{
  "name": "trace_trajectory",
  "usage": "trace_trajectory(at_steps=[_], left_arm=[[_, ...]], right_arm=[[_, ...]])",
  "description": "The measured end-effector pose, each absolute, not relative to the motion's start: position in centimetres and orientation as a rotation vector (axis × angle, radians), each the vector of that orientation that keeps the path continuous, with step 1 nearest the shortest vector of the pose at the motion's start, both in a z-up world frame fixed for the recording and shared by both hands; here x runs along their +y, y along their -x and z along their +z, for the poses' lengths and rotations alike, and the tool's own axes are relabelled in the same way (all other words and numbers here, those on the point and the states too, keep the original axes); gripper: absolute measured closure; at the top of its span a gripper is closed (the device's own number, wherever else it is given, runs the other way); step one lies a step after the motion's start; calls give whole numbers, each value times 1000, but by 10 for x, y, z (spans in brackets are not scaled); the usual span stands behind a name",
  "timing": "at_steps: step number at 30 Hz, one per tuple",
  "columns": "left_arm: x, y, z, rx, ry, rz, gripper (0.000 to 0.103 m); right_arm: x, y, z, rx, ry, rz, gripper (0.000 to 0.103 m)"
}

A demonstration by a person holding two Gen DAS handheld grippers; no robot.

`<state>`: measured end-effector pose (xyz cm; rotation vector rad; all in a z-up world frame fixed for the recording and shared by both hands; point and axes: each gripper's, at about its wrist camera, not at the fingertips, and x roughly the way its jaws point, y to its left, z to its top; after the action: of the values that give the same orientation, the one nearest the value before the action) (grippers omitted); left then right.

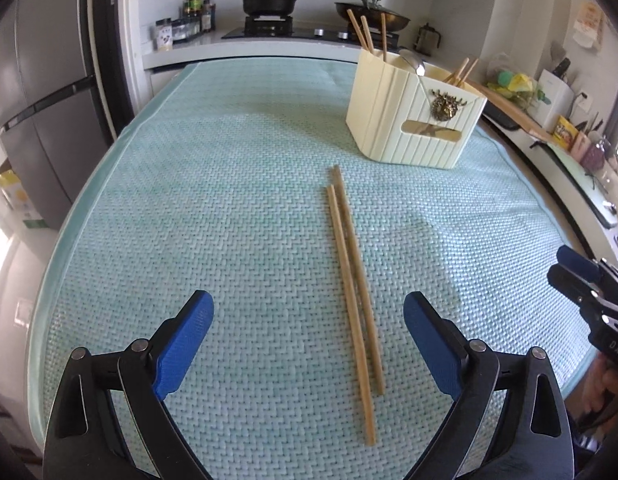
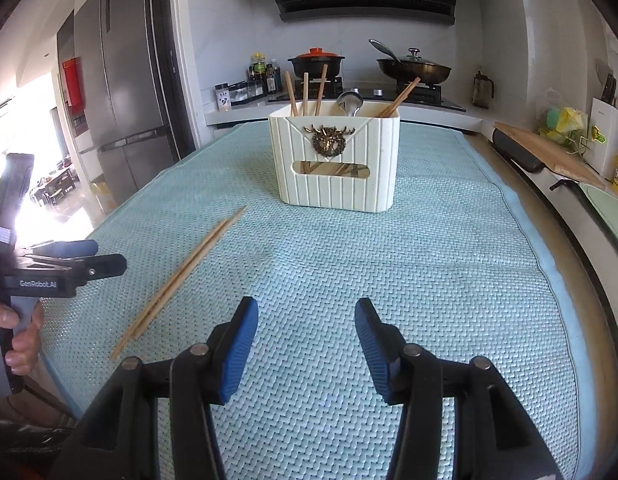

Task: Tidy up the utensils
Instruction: 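Move both grippers back to the last two chopsticks on the towel, then close the right gripper on one of the last chopsticks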

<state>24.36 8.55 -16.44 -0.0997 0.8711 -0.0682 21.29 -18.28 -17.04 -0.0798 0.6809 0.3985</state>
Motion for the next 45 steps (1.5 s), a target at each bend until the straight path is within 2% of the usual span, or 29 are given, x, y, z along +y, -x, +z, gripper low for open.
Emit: trace_trajectory(at_steps=[7, 25, 35, 45], left_arm=[[93, -276, -184, 919, 145, -70, 7], [95, -316, -213, 963, 60, -5, 7], [105, -309, -212, 959, 36, 26, 11], [137, -287, -207, 963, 111, 48, 11]], right_arm=[[-173, -215, -176, 703, 70, 426, 52], [-170, -216, -182, 742, 71, 434, 52], [-153, -232, -181, 755, 121, 452, 52], [-76, -274, -201, 849, 119, 626, 52]])
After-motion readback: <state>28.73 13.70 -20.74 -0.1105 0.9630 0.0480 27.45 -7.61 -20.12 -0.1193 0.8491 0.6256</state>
